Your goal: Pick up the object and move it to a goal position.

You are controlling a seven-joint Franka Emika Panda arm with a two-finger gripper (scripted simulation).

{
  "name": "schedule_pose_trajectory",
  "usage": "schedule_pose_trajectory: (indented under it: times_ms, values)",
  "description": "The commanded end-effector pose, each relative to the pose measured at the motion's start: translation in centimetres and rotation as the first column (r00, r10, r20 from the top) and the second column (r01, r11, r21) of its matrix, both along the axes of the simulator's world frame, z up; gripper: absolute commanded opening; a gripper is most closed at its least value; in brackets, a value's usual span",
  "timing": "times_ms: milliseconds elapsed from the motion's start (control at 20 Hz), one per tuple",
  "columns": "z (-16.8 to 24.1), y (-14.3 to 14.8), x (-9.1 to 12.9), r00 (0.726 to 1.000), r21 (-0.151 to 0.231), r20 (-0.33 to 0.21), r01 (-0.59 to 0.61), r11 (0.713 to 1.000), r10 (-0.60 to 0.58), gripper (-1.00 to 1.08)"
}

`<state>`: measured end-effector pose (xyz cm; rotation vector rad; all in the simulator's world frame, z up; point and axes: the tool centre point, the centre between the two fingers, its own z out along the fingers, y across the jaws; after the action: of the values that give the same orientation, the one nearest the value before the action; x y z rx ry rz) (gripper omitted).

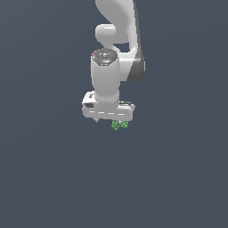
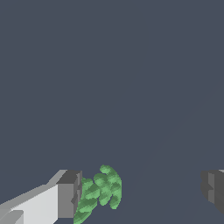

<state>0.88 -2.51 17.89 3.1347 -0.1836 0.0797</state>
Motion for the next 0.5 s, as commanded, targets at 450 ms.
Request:
schedule_pose_trajectory:
  times_ms: [450]
  values:
    - [-1.6, 1.6, -1.5, 0.97, 0.013, -0.013, 0.245, 0.97, -0.244, 1.0]
